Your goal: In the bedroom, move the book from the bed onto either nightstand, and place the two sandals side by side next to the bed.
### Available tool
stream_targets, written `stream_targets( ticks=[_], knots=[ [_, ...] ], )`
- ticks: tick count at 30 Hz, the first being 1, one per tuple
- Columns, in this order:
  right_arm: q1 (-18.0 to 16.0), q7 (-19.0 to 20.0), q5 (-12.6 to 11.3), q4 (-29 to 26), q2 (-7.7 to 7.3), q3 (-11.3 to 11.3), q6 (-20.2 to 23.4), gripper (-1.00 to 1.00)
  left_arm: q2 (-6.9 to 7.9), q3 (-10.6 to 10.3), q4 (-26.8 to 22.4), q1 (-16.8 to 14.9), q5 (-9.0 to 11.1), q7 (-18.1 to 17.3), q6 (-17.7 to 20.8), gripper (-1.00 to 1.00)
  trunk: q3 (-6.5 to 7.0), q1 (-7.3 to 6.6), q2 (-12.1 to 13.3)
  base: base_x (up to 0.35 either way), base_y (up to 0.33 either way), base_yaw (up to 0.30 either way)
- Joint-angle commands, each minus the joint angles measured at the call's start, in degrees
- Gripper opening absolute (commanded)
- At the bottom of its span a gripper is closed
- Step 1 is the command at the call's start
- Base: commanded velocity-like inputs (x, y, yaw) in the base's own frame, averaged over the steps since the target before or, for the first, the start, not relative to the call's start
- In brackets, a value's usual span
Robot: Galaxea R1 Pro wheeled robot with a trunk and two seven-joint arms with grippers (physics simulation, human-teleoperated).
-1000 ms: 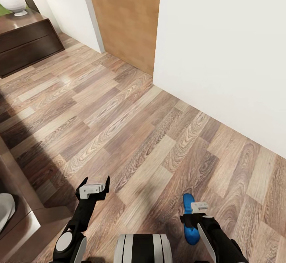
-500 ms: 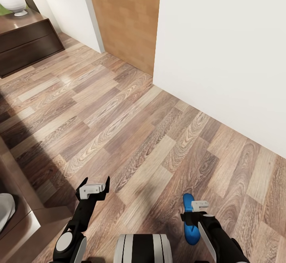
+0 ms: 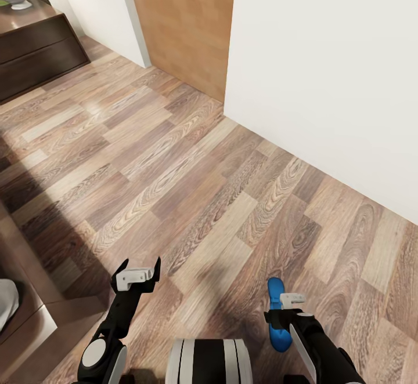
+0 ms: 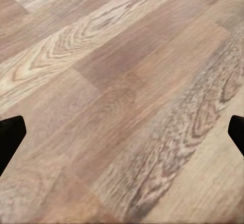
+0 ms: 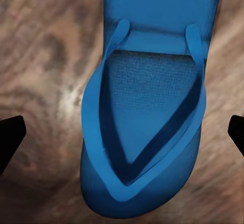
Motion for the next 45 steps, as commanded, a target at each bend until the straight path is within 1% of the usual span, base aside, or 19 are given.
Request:
stream_targets(
  ticks=[1, 11, 24, 30, 43, 45],
  knots=[
    [-0.01, 0.01, 0.08, -0.09, -0.01, 0.05, 0.31, 1.00, -0.01, -0.01, -0.01, -0.01, -0.01, 0.03, -0.15, 1.00, -0.26, 0.01, -0.03, 0.000, 0.000, 0.000],
    [-0.01, 0.01, 0.08, -0.10, -0.03, 0.03, 0.31, 1.00, -0.02, -0.01, 0.01, -0.01, -0.01, 0.03, -0.15, 1.00, -2.47, 0.27, -0.16, 0.000, 0.000, 0.000],
    [-0.01, 0.01, 0.08, -0.10, -0.03, 0.06, 0.31, 1.00, -0.02, -0.01, 0.01, -0.01, -0.01, 0.03, -0.15, 1.00, -2.47, 0.27, -0.16, 0.000, 0.000, 0.000],
    [-0.01, 0.01, 0.08, -0.10, -0.03, 0.04, 0.31, 1.00, -0.02, -0.03, 0.01, -0.01, 0.00, 0.03, -0.15, 1.00, -3.80, 0.43, -0.24, 0.000, 0.000, 0.000],
    [-0.01, 0.01, 0.08, -0.10, -0.03, 0.03, 0.31, 1.00, -0.02, -0.05, 0.01, -0.01, -0.01, 0.03, -0.15, 1.00, -3.80, 0.43, -0.24, 0.000, 0.000, 0.000],
    [-0.01, 0.01, 0.08, -0.10, -0.03, 0.03, 0.31, 1.00, -0.02, -0.06, 0.01, -0.01, -0.01, 0.03, -0.15, 1.00, -4.25, 0.48, -0.27, 0.000, 0.000, 0.000]
  ],
)
